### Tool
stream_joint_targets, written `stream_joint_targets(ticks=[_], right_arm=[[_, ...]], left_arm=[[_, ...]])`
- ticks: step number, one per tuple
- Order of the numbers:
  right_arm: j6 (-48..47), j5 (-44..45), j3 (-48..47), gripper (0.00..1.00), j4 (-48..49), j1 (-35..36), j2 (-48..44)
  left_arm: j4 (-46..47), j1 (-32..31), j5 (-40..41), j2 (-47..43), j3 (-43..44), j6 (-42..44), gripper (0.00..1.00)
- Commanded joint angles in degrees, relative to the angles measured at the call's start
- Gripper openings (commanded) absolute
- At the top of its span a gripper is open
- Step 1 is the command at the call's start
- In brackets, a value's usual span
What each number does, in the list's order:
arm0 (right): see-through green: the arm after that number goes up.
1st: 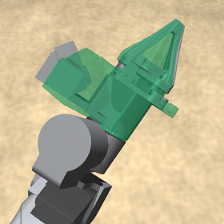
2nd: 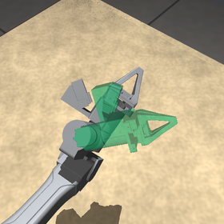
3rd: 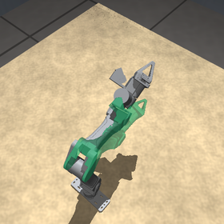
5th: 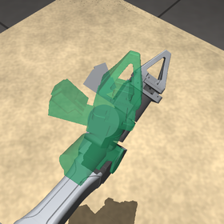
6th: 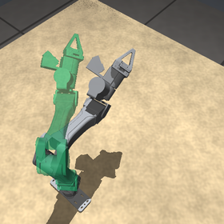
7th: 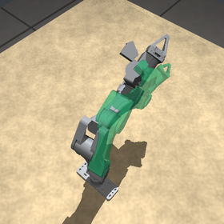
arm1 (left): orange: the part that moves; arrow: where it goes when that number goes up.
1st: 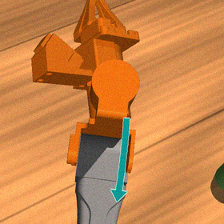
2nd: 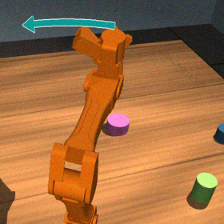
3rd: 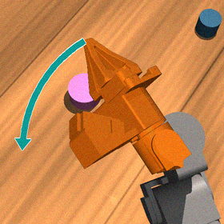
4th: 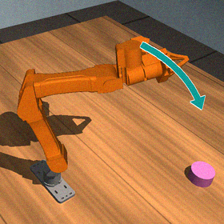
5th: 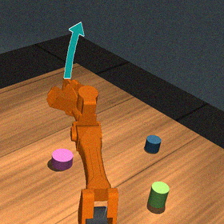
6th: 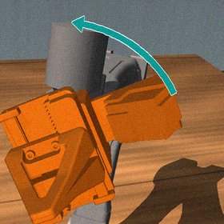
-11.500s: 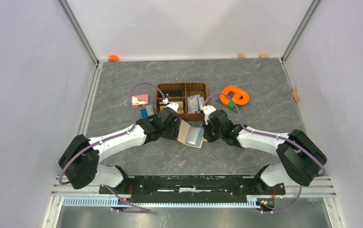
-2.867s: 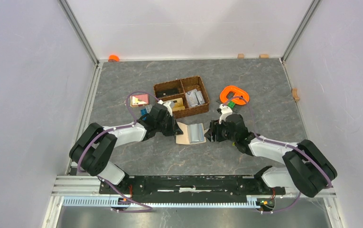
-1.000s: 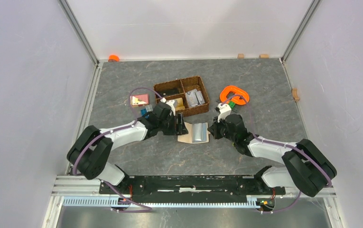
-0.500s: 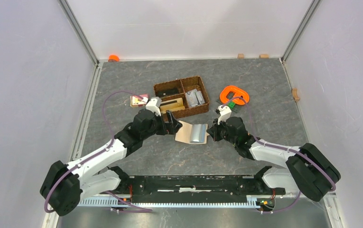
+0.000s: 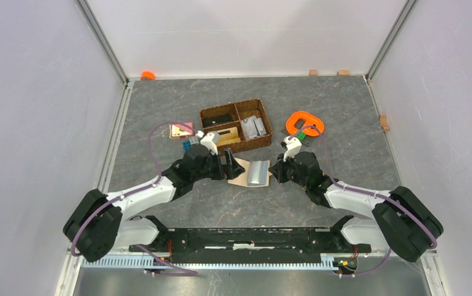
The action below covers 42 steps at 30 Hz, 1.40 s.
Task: Take the credit cards out of the card holder
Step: Open the card holder at the center of the board, then remove the credit card from the card holder.
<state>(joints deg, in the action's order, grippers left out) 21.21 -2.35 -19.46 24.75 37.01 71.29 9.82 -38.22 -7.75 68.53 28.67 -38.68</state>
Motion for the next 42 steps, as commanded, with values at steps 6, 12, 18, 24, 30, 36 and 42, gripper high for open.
stream_joint_targets(ticks=[6,12,18,24,30,36,42], right_arm=[[-0.39,-0.22,-0.69,0.0,2.23,1.68,-1.06],[-0.6,-0.54,-1.17,0.0,2.05,2.3,-0.68],[-0.91,0.57,-1.3,0.0,1.38,2.62,-0.95],[-1.1,1.29,-1.38,0.0,0.74,2.62,-0.95],[-1.01,1.53,-1.37,0.0,0.56,2.62,-1.32],[-1.16,1.99,-1.22,0.0,0.03,2.56,-2.09],[-1.17,2.0,-1.19,0.0,-0.2,2.62,-2.45]], left_arm=[[3.64,-5.39,-6.88,8.96,7.33,2.77,0.98],[-13.84,-12.01,10.84,18.97,19.32,9.52,0.99],[-21.23,-13.46,16.39,25.58,24.83,10.46,0.96],[-26.44,-13.59,19.26,28.93,28.28,10.3,0.9],[-30.02,-13.4,20.79,32.72,31.45,9.63,0.65],[-30.04,-11.1,24.58,28.02,28.35,8.0,0.62],[-28.65,-5.87,23.92,24.73,24.64,5.67,0.64]])
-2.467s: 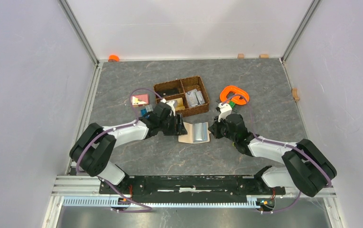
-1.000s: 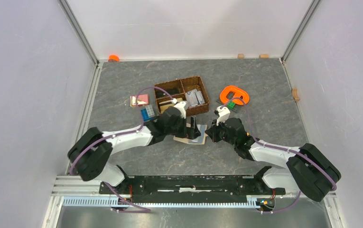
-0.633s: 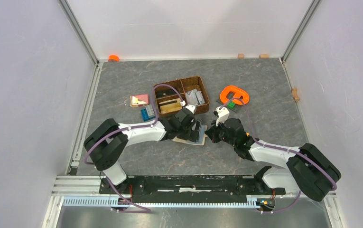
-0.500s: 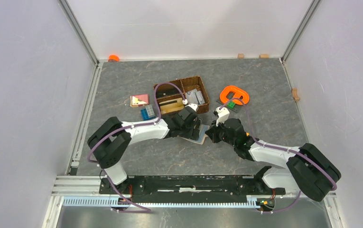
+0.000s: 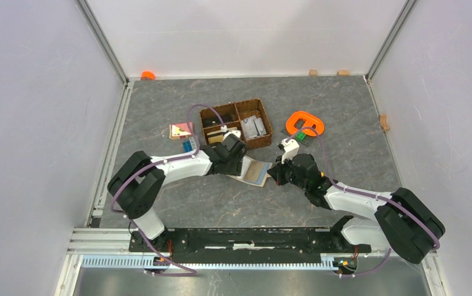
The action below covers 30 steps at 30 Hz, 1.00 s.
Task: Take the credit cards out of the card holder
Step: Remove the credit card from the card holder.
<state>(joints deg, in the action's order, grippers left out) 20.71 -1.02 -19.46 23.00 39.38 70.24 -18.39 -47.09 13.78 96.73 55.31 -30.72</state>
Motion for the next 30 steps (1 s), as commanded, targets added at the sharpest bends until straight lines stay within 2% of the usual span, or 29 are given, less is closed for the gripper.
stream_joint_targets(ticks=[1,8,10,13,15,21,25,28,30], right_arm=[[-0.6,0.66,-1.25,0.0,1.55,0.26,-1.47],[-0.69,0.66,-1.33,0.0,1.38,0.26,-1.47],[-0.67,0.66,-1.45,0.0,1.34,0.26,-1.11],[-0.8,-0.19,-1.83,0.0,1.39,0.26,-0.57],[-0.84,-0.06,-1.85,0.0,1.34,0.26,-0.29],[-0.79,-0.13,-1.95,0.0,1.18,0.24,-0.19],[-0.78,-0.13,-2.07,0.0,1.22,0.26,0.01],[-0.81,-0.3,-2.16,0.0,1.17,0.26,0.34],[-0.83,-0.48,-2.33,0.0,1.21,0.26,0.59]], left_arm=[[-0.33,3.57,2.53,-3.94,-2.37,-2.58,0.64],[1.66,5.49,4.32,-9.36,-5.87,-3.68,0.69],[2.64,5.52,4.17,-10.53,-6.58,-3.55,0.73],[5.76,5.52,0.73,-11.39,-8.05,-2.81,0.85],[6.53,5.9,-2.52,-10.46,-7.85,-2.82,0.89],[9.66,9.06,-12.69,-7.9,-8.53,-4.51,0.9],[12.67,11.05,-12.35,-13.54,-12.62,-6.0,0.91],[15.59,11.06,-11.43,-18.42,-15.99,-5.99,0.98],[17.99,11.06,-15.4,-19.02,-16.94,-6.0,1.0]])
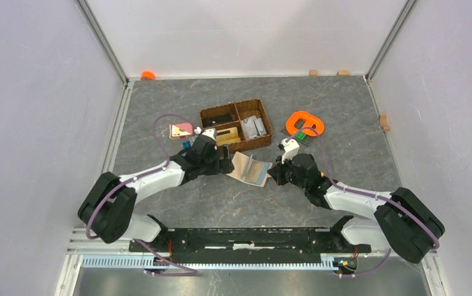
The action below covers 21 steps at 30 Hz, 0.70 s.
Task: Take the credit cards out of the card holder
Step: Remove the credit card from the card holder.
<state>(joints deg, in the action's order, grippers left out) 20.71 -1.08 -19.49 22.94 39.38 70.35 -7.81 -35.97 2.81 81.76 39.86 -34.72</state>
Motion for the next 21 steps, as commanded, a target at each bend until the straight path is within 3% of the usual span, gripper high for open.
stream_joint_targets(ticks=[1,4,8,17,21], right_arm=[[-0.89,-0.46,-2.44,0.0,1.16,0.24,0.71],[-0.97,-0.52,-2.66,0.0,0.97,0.26,1.14],[-0.98,-0.67,-2.77,0.0,0.93,0.26,1.29],[-1.24,-3.23,-2.28,0.0,2.47,0.31,0.66],[-1.21,-3.28,-2.22,0.0,2.55,0.35,0.61]], left_arm=[[8.98,-0.15,-6.87,-3.56,-1.51,-1.69,1.0],[11.73,-0.37,-13.38,-0.76,-0.72,-1.29,1.0],[11.68,-2.0,-13.94,0.96,0.63,0.23,1.0],[8.11,-6.21,-10.91,5.4,5.27,3.97,1.0],[3.49,-10.16,-3.46,5.25,7.54,7.5,1.0]])
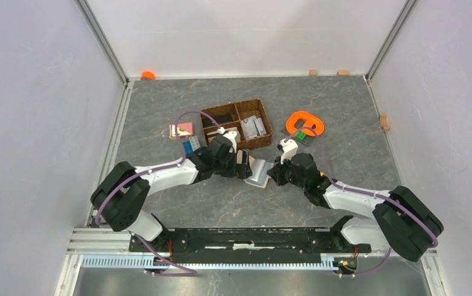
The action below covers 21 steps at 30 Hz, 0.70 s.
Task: Take the credit cards out of the card holder
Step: Remove the credit card from the card holder.
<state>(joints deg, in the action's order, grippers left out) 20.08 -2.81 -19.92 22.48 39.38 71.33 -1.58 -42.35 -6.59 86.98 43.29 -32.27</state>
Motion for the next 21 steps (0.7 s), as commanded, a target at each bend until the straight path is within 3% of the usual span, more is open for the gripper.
stream_joint_targets(ticks=[1,9,15,18,21], right_arm=[[-0.61,-1.63,-1.79,0.0,3.01,0.35,-0.33],[-0.67,-1.83,-1.81,0.0,3.03,0.35,-0.21],[-0.74,-1.29,-1.79,0.0,2.74,0.35,-0.5],[-0.78,-1.04,-1.71,0.0,2.5,0.35,-0.83],[-0.74,-0.71,-1.62,0.0,2.31,0.35,-1.33]], left_arm=[[-4.44,-5.15,9.14,0.29,5.11,6.01,1.0],[-15.43,-12.84,24.46,8.58,14.41,9.58,1.0],[-23.8,-12.7,30.56,15.41,19.84,7.07,1.0],[-24.98,-11.15,30.34,15.93,20.12,5.28,0.99],[-22.74,-8.55,26.95,13.22,17.36,4.12,0.88]])
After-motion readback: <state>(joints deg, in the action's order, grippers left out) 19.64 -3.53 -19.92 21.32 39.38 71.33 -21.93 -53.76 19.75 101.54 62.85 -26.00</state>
